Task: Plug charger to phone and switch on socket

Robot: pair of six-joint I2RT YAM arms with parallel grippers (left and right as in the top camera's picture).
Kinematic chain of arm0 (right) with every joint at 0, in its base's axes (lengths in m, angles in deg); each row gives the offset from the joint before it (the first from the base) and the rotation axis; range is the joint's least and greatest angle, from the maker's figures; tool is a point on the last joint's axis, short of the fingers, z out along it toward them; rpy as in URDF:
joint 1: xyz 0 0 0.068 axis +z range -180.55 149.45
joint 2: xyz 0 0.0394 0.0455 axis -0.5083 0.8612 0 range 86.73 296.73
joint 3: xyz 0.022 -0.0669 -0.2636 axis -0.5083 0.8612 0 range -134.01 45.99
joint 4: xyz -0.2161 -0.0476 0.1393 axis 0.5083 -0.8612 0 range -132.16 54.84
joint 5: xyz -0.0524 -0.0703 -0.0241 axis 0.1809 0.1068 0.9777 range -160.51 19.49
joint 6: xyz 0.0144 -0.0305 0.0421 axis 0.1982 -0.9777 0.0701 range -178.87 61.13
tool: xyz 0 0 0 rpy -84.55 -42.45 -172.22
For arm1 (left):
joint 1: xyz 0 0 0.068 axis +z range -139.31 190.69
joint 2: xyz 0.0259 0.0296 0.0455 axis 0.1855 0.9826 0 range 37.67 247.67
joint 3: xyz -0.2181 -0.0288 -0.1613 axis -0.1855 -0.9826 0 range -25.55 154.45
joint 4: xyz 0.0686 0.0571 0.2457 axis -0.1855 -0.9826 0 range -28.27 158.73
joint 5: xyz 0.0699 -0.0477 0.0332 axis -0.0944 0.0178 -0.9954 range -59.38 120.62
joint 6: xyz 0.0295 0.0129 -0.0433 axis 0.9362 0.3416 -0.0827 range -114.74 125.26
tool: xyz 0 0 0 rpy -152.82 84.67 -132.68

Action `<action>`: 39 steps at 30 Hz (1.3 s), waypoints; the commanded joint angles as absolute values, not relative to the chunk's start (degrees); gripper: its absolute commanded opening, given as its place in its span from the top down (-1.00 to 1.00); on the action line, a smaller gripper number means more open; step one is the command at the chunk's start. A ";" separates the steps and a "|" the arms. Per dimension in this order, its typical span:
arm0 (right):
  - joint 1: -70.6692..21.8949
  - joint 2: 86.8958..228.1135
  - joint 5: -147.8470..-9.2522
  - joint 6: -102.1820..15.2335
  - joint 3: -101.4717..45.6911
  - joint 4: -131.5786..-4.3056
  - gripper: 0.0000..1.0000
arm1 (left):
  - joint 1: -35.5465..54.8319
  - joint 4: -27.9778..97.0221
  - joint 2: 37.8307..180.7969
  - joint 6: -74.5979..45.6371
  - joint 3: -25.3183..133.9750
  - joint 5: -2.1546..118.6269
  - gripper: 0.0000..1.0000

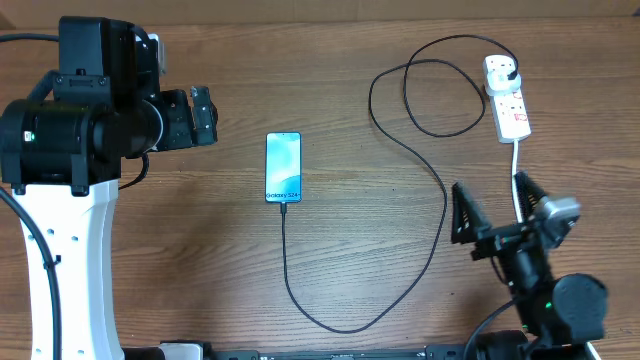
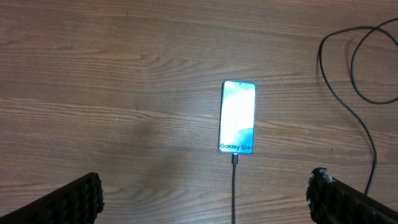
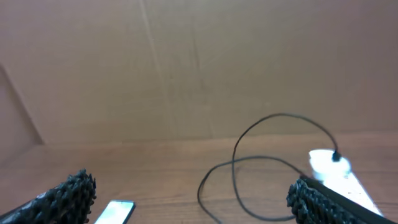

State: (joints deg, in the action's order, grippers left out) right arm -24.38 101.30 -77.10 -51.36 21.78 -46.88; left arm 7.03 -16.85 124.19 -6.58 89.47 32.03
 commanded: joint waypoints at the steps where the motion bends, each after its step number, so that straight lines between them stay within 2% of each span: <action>1: -23.31 95.99 -76.59 -51.47 29.17 -42.86 -1.00 | 7.29 -16.72 124.56 -6.34 90.06 31.51 -1.00; 8: -23.20 88.99 -77.40 -51.47 40.12 -35.58 -1.00 | 7.29 -16.72 124.54 -6.34 90.09 31.51 -0.99; 17: -23.20 86.85 -78.32 -51.41 45.43 -35.63 -1.00 | 7.29 -16.72 124.54 -6.34 90.06 31.51 -0.99; 20: -23.13 86.85 -79.06 -51.26 45.54 -39.25 -0.99 | 7.29 -16.72 124.56 -6.34 90.06 31.51 -0.99; 39: -23.15 86.90 -79.13 -51.26 45.54 -39.10 -1.00 | 7.29 -16.72 124.54 -6.34 90.09 31.51 -0.99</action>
